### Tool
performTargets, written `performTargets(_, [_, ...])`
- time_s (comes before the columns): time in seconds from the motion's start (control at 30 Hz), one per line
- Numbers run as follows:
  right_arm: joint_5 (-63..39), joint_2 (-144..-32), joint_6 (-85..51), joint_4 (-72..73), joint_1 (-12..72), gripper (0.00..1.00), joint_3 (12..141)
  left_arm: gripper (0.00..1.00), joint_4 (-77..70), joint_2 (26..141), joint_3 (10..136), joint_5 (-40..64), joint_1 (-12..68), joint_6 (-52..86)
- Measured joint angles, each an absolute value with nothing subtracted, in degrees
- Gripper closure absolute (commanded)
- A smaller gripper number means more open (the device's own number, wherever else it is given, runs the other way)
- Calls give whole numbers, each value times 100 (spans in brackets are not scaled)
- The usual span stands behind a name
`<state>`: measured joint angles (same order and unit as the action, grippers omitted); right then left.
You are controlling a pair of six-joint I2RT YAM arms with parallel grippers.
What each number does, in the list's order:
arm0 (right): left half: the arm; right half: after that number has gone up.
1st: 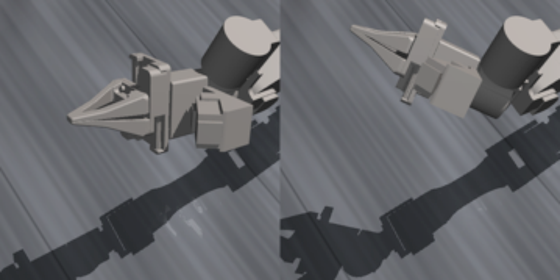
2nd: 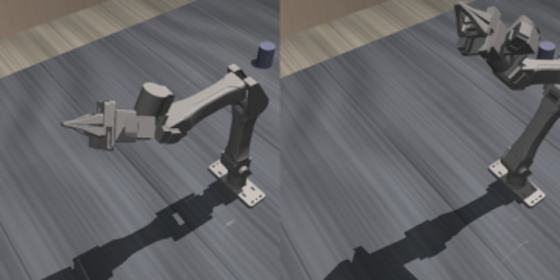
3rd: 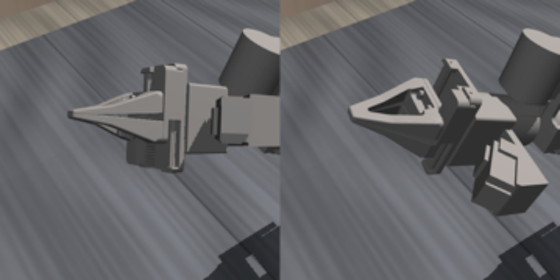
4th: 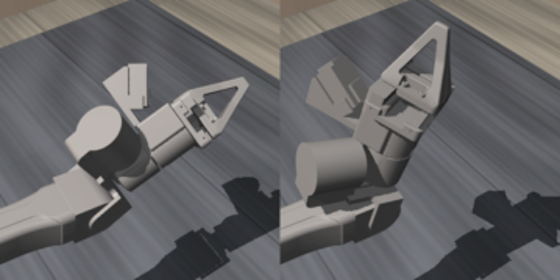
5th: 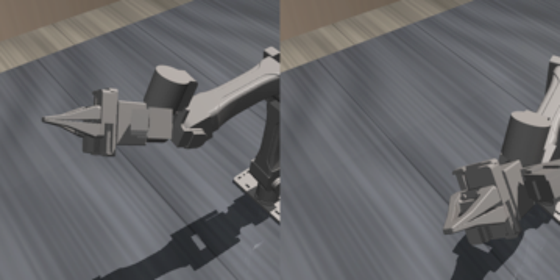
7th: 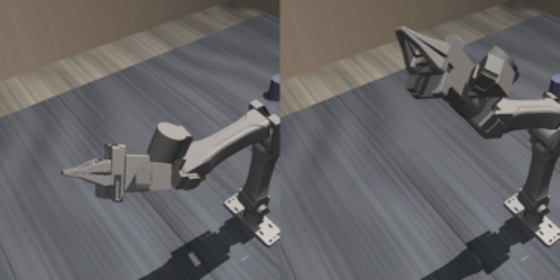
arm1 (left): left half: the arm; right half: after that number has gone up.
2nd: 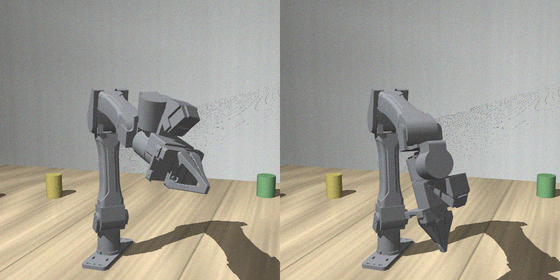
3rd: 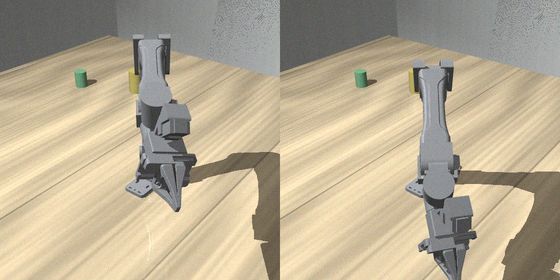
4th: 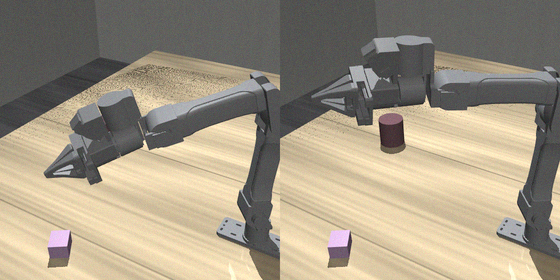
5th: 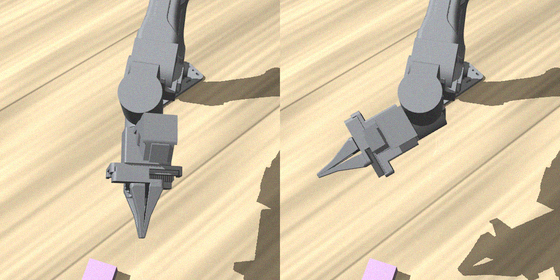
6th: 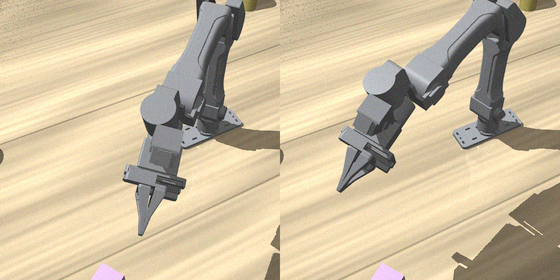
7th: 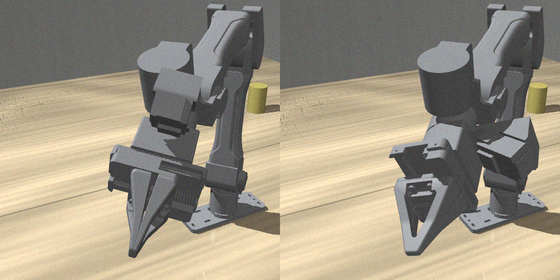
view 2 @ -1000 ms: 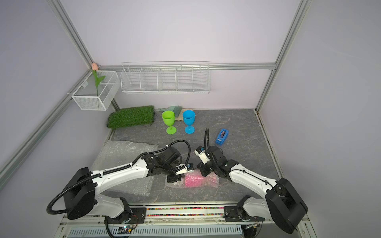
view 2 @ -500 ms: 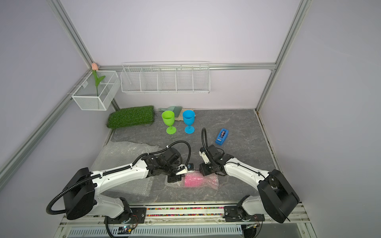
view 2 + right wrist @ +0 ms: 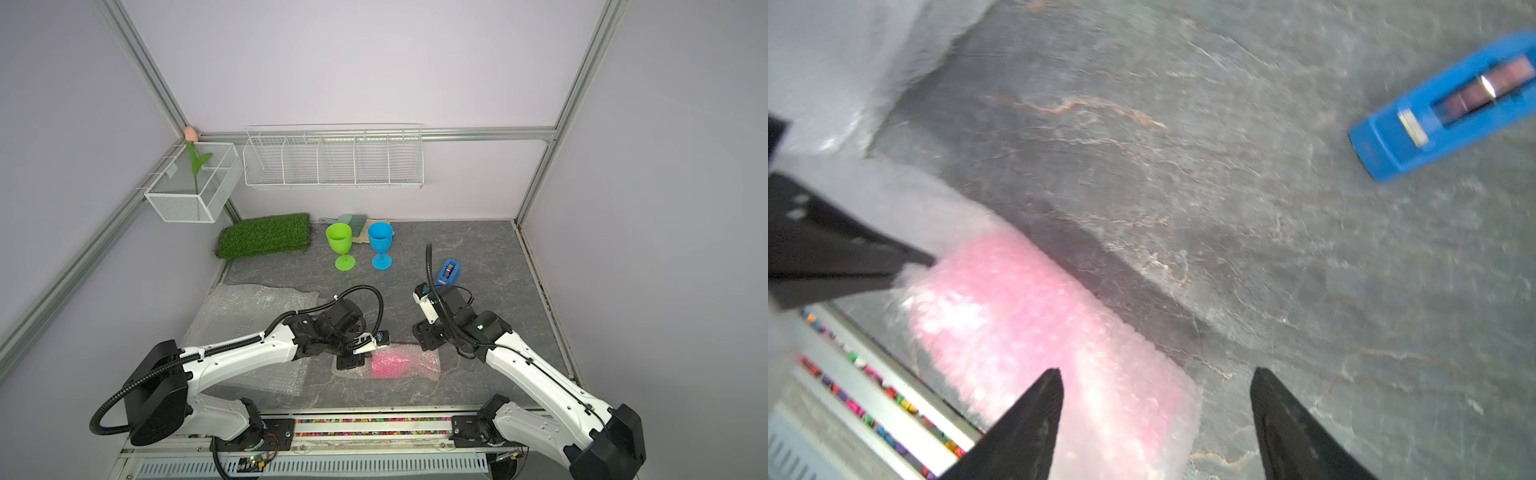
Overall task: Wrap wine glasses in bubble wrap
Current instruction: Stick the tape on the bubble wrap, then pick up the bubble wrap from the center of the board.
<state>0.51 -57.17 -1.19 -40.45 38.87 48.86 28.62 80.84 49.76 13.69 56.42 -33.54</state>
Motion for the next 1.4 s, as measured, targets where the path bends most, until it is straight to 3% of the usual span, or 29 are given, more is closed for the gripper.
performTargets(0.27, [-801, -5749, 1787, -4429, 4359, 25, 4888, 100, 2550, 7714, 4584, 1372, 5645, -3271])
performTargets(0.5, [-1022, -6331, 2493, -4626, 4689, 29, 4882, 100, 2486, 7575, 4462, 1350, 5642, -3245])
performTargets(0.73, [-921, -6707, 2672, -4552, 4683, 45, 4871, 100, 2630, 7542, 4416, 1295, 5621, -3197])
performTargets(0.97, [-862, -6967, 2834, -4313, 4663, 68, 4831, 100, 2755, 7467, 4370, 1197, 5583, -3166])
performTargets(1.03, [-856, -6965, 2836, -4261, 4663, 66, 4792, 100, 2746, 7419, 4357, 1194, 5588, -3168])
performTargets(1.2, [-860, -6873, 2867, -4182, 4678, 42, 4766, 100, 2580, 7264, 4241, 1181, 5603, -3168])
performTargets(1.4, [-1033, -6541, 2880, -4049, 4718, 37, 4755, 100, 2200, 6943, 4058, 1192, 5640, -3157])
